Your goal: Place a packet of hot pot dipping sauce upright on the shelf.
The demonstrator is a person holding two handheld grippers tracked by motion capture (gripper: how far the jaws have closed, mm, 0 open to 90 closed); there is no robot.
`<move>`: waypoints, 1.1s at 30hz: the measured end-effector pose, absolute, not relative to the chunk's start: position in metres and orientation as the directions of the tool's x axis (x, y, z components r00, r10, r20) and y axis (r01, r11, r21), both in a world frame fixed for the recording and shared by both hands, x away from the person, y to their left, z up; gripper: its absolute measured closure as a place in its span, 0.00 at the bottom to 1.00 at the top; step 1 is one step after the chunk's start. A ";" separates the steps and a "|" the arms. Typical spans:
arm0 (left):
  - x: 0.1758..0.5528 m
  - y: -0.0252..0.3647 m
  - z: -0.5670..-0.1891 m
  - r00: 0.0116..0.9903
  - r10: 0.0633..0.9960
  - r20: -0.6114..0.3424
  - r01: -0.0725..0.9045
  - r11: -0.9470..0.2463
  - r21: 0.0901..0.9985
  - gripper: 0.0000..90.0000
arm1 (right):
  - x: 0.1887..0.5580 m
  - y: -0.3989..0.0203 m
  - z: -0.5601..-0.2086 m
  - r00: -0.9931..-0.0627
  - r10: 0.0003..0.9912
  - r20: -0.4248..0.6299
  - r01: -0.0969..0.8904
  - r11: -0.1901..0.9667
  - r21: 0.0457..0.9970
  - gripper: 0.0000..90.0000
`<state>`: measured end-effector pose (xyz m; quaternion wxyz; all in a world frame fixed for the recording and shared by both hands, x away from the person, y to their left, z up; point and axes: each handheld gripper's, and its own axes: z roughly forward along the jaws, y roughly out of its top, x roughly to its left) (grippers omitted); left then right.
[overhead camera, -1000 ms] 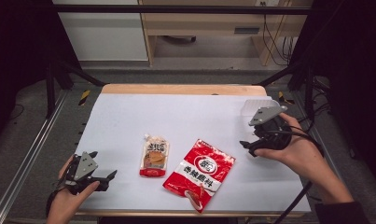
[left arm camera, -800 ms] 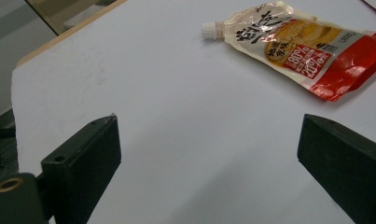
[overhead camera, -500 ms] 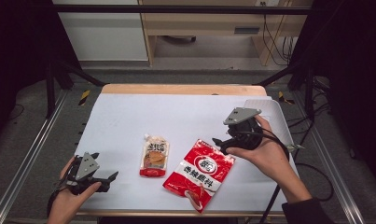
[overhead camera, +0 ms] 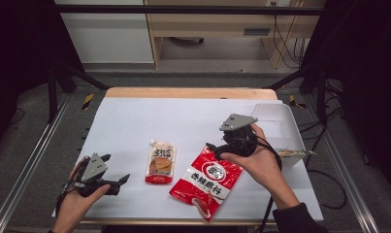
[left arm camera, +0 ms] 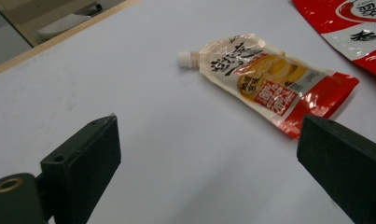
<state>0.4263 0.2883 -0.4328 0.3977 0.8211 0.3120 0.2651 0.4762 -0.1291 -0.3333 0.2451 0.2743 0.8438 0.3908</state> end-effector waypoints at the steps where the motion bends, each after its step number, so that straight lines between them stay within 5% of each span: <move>1: 0.432 0.285 -0.432 0.674 0.716 0.184 0.297 -0.491 0.819 0.07 | 0.478 -0.127 -0.336 -0.730 0.656 -0.192 0.273 0.537 0.798 0.15; 10: 0.482 0.250 -0.418 0.717 0.668 0.198 0.261 -0.521 0.813 0.09 | 0.491 -0.100 -0.365 -0.707 0.680 -0.197 0.274 0.520 0.809 0.15; 33: 0.494 0.250 -0.426 0.744 0.659 0.107 0.292 -0.465 0.836 0.13 | 0.470 -0.079 -0.421 -0.709 0.692 -0.135 0.306 0.474 0.825 0.26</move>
